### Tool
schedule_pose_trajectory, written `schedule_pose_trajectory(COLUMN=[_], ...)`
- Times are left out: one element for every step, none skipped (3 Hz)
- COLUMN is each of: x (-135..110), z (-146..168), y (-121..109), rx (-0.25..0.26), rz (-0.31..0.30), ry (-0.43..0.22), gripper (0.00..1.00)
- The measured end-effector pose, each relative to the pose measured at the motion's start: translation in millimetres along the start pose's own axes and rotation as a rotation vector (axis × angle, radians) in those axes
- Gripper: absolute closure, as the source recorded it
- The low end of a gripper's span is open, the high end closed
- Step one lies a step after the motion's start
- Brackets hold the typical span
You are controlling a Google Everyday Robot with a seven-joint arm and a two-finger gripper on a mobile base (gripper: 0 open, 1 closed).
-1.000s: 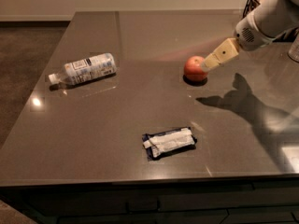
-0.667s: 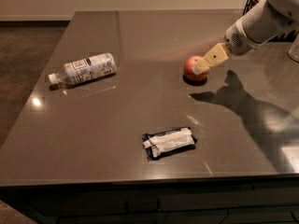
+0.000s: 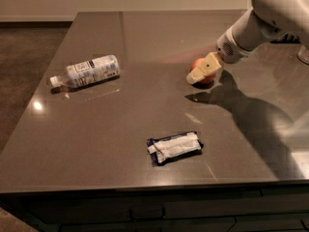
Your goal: Move apple near rxbar blueberry
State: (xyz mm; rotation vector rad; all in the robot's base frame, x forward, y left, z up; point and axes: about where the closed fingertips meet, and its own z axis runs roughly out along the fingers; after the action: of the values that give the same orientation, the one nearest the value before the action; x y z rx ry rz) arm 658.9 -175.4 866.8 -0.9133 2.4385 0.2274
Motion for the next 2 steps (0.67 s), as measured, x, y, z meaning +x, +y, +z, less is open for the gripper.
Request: schedule_pose_trajectory(x=[-5.4,-10.9], z=[10.5,14.8], y=[8.5,16.5], rx=[-0.02,-0.043], rz=[-0.015,-0.031], ry=[0.01,0.009], gripper=[0.16,0.39])
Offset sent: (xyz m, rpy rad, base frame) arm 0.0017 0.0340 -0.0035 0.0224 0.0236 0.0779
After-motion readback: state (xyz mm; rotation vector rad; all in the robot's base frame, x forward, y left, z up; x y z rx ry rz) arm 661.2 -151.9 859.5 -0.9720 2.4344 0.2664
